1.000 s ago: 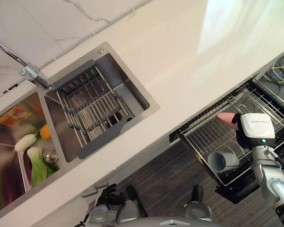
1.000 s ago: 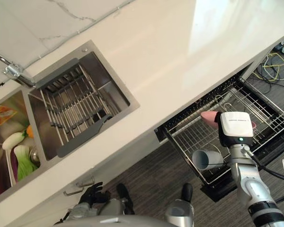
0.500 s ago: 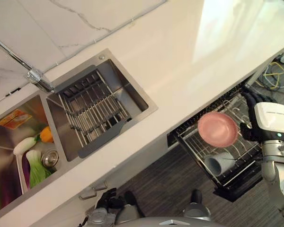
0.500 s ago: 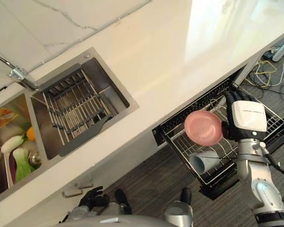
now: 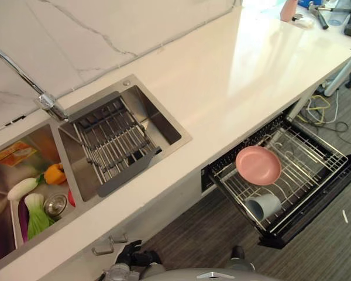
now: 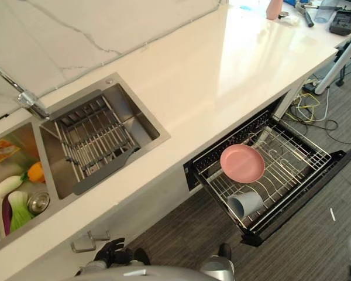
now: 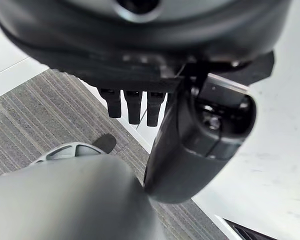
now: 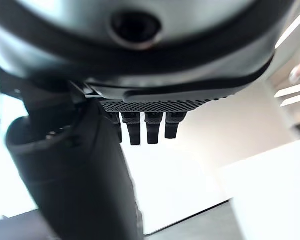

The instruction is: Place the dishes in the dishwasher.

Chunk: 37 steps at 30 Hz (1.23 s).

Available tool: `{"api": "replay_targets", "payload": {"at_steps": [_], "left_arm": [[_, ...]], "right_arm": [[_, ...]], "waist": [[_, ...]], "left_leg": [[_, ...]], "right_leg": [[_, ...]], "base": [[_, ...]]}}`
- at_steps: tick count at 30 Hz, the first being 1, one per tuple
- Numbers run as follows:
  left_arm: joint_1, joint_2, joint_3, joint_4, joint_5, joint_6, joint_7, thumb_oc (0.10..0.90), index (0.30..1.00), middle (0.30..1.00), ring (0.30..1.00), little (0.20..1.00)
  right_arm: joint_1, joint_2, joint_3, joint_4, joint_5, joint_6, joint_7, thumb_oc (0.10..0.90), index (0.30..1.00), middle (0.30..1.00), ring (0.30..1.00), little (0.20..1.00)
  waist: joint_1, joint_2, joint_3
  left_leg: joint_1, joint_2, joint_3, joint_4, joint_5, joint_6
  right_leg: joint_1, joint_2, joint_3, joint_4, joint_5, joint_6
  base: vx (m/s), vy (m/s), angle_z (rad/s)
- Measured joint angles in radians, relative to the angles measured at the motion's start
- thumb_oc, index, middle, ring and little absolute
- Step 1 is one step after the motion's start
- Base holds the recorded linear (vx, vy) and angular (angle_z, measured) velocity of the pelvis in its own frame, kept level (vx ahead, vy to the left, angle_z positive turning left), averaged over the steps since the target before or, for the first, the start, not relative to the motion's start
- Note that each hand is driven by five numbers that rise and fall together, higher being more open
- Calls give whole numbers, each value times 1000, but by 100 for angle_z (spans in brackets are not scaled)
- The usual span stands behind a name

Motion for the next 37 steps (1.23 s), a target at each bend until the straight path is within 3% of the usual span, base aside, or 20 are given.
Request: {"api": "replay_targets", "payload": {"at_steps": [2, 4, 5, 6, 10, 11, 12, 15, 19, 21, 24, 25, 26, 27, 28, 29, 31, 33, 35, 37], "left_arm": [[21, -13, -2, -6, -2, 1, -2, 800, 900, 900, 900, 900], [26, -36, 1, -6, -2, 14, -4, 800, 900, 900, 900, 900], [26, -39, -16, -7, 0, 14, -5, 800, 900, 900, 900, 900], [26, -42, -29, -11, 7, 13, -8, 800, 900, 900, 900, 900], [25, -55, -31, -13, 8, 13, -19, 800, 900, 900, 900, 900], [24, -57, -31, -18, 8, 13, -23, 800, 900, 900, 900, 900], [24, -57, -31, -18, 8, 13, -23, 800, 900, 900, 900, 900], [21, -56, -32, -35, 8, 13, -25, 800, 900, 900, 900, 900], [14, -41, -61, -58, 8, 12, -26, 800, 900, 900, 900, 900], [12, -39, -62, -59, 8, 13, -27, 800, 900, 900, 900, 900], [4, -36, -69, -51, 13, 13, -28, 800, 900, 900, 900, 900], [3, -37, -69, -51, 22, 13, -27, 800, 900, 900, 900, 900], [2, -40, -66, -49, 30, 13, -27, 800, 900, 900, 900, 900], [2, -40, -66, -49, 30, 13, -27, 800, 900, 900, 900, 900], [2, -43, -58, -46, 31, 14, -29, 800, 900, 900, 900, 900], [0, -42, -59, -47, 31, 15, -39, 800, 900, 900, 900, 900], [-3, -39, -62, -46, 40, 21, -75, 800, 900, 900, 900, 900], [-9, -43, -62, -44, 40, 23, -101, 800, 900, 900, 900, 900], [-10, -42, -56, -42, 38, 24, -106, 800, 900, 900, 900, 900], [-12, -33, -54, -45, 37, 28, -129, 800, 900, 900, 900, 900]], "right_arm": [[58, 75, -27, -101, 14, 40, -3, 800, 900, 900, 900, 900], [114, 183, -41, -176, 48, 92, -13, 800, 900, 900, 900, 900], [109, 207, -23, -166, 108, 150, 5, 632, 648, 648, 648, 648], [117, 258, -6, -158, 122, 196, 22, 400, 300, 300, 300, 300], [111, 269, 103, -147, 126, 241, 110, 400, 300, 300, 300, 300], [85, 263, 194, -156, 108, 241, 154, 400, 300, 300, 300, 300], [85, 263, 194, -156, 108, 241, 154, 400, 300, 300, 300, 300], [-10, 259, 347, -142, 95, 209, 213, 400, 300, 300, 300, 300], [-154, 234, 469, 31, 40, 151, 216, 400, 300, 300, 300, 300], [-189, 217, 508, 84, 38, 162, 220, 400, 300, 300, 300, 300], [-301, 170, 663, 157, 30, 157, 280, 400, 300, 300, 300, 300], [-338, 148, 731, 169, 30, 142, 301, 417, 326, 326, 326, 326], [-366, 134, 800, 169, 19, 134, 325, 516, 474, 474, 474, 474], [-366, 134, 800, 169, 19, 134, 325, 516, 474, 474, 474, 474], [-403, 109, 902, 169, -9, 102, 356, 568, 552, 552, 552, 552], [-427, 100, 976, 165, -12, 23, 382, 800, 900, 900, 900, 900], [-470, 104, 1122, 166, -12, -100, 441, 800, 900, 900, 900, 900], [-488, 143, 1193, 176, -56, -215, 453, 800, 900, 900, 900, 900], [-453, 224, 1172, 260, -77, -237, 433, 800, 900, 900, 900, 900], [-349, 309, 1143, 421, -75, -314, 396, 800, 900, 900, 900, 900]], "waist": [[-32, 25, -14], [-39, 49, -29], [-40, 64, -31], [-44, 74, -29], [-46, 96, -19], [-45, 104, -15], [-45, 104, -15], [-25, 104, -11], [15, 96, -4], [15, 90, 3], [26, 84, 7], [30, 87, 6], [33, 90, 4], [33, 90, 4], [33, 92, 3], [37, 98, -2], [45, 96, -2], [78, 95, -12], [97, 81, -31], [128, 60, -59]], "left_leg": [[-6, -5, 1, 0, 0, 0], [-2, -6, 5, -1, 0, 0], [-2, -7, 3, 0, 0, 0], [-4, -6, 0, -1, 0, 0], [-7, -7, -3, -1, -15, -2], [-22, -10, -7, -1, -26, 2], [-22, -10, -7, -1, -26, 2], [-39, -29, -10, -1, -25, 13], [-49, -46, -34, -1, -23, 20], [-41, -48, -43, -1, -24, 21], [-18, -48, -63, -2, -25, 21], [-19, -48, -65, -2, -24, 21], [-18, -48, -67, -2, -23, 21], [-18, -48, -67, -2, -23, 21], [-18, -47, -69, -1, -21, 21], [-17, -42, -72, -1, -19, 22], [-7, -37, -95, -1, -19, 21], [-6, -31, -118, -2, -17, 18], [-18, -30, -140, -1, -14, 14], [-38, -37, -170, -1, -11, 16]], "right_leg": [[-14, -4, 8, -1, 2, 2], [-11, -4, 13, -3, 2, 2], [-13, -6, 18, -5, 5, 3], [-14, -6, 17, -6, 7, 3], [-17, -8, 17, -7, 12, 11], [-28, -15, 13, -8, 17, 18], [-28, -15, 13, -8, 17, 18], [-46, -34, 14, -7, 30, 25], [-30, -43, -11, -7, 36, 22], [-13, -44, -23, -8, 32, 26], [25, -43, -46, -9, 24, 28], [26, -42, -49, -9, 24, 28], [25, -41, -51, -9, 24, 28], [25, -41, -51, -9, 24, 28], [25, -38, -52, -8, 25, 28], [31, -34, -55, -8, 25, 27], [62, -27, -79, -9, 17, 21], [77, -23, -99, -9, 11, 21], [81, -17, -120, -8, 5, 20], [86, -16, -149, -8, -1, 22]], "base": [[16, 11, -11], [0, 3, -14], [10, 11, -6], [30, 8, 2], [-4, 10, 3], [-19, 19, 4], [-31, 28, 5], [-14, 14, 4], [40, 19, 17], [26, 15, 17], [38, 11, 16], [15, 12, 6], [0, 0, 0], [0, 0, 0], [24, -6, 3], [33, -8, 8], [51, -13, 28], [40, -13, 36], [11, -8, 35], [17, -4, 43]]}}
